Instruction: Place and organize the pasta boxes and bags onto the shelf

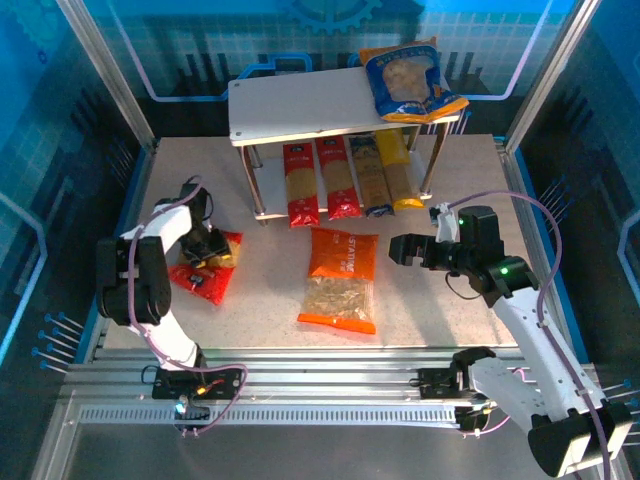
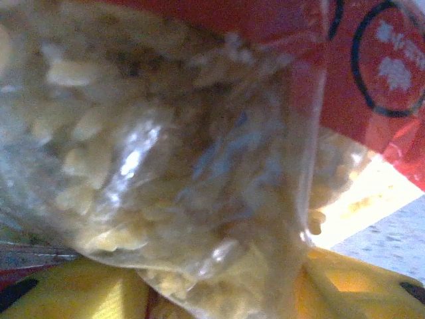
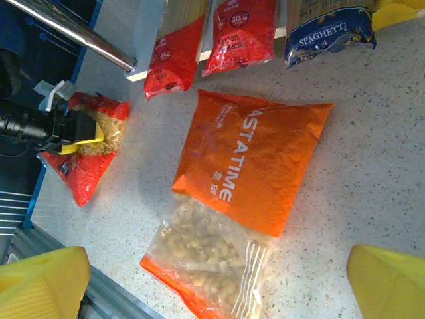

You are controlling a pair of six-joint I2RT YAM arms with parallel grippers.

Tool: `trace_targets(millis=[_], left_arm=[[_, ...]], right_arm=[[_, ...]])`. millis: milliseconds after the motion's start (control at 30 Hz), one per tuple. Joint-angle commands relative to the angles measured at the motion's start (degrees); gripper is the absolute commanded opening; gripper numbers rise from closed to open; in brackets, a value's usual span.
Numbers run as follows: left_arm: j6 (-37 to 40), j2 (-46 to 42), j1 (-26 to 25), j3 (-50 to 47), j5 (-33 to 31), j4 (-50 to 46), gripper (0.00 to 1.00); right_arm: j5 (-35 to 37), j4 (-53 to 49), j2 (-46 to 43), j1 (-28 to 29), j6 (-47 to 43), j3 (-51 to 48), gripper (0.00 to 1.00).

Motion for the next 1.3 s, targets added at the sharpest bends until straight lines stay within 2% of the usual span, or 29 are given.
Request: trace_targets(millis=[0,167,433,533,667,867,933,967,1000,1033,1167,1267], left_arm=[[-5.37,3.32,-4.63,-6.21,12.8,5.3,0.53],[-8.53,-0.51,-9.29,-9.47,12.82,7.38,0.56],[-12.11,-4.71,-13.55,-14.5,14.21,9.83,0.58],[-13.0,-7.29,-14.93,-16.12,13.58,9.53,0.63],[-14.31,-13.1,-15.72,-19.02,14.32,11.02,0.7],[-17.09,-24.52,-16.66,-20.85,11.43,9.77,0.72],[-17.69,-28.56,-16.89,-21.72,10.15,8.89,0.75],[-18.0,-30.88,-16.86,-22.41,9.99,8.82,0.81],[-18.28,-33.15,-16.86,-23.17,10.18,9.05,0.93],[-18.51,-34.93,-16.86,-23.69,10.2,9.14,0.99],[-18.05,-42.62,-16.99,-23.71,9.4,8.88,0.99],[-17.0,-48.33,-17.77,-22.54,6.4,8.42,0.99]], right_arm=[[-1.41,0.34,-1.01,-0.91,-0.56,-0.4,1.0],[-2.45,0.87,-0.75,-0.91,-0.18,-0.66,1.0],[-2.65,0.27,-1.36,-0.86,-0.02,-0.61,1.0],[-2.6,0.11,-1.63,-0.91,0.06,-0.51,1.0],[-2.82,0.41,-1.5,-0.74,0.48,-0.95,1.0],[-1.11,-0.46,-0.16,1.25,0.61,-0.61,1.0],[0.08,-0.68,0.19,2.42,0.8,-0.61,1.0],[0.98,-0.7,0.44,3.39,1.01,-0.61,1.0],[2.12,-0.79,0.84,4.44,1.19,-0.61,1.0],[2.99,-0.88,1.36,5.4,1.25,-0.56,1.0],[10.19,-1.99,4.58,12.39,1.84,0.55,1.0],[16.3,-1.75,7.42,19.22,4.44,0.67,1.0]])
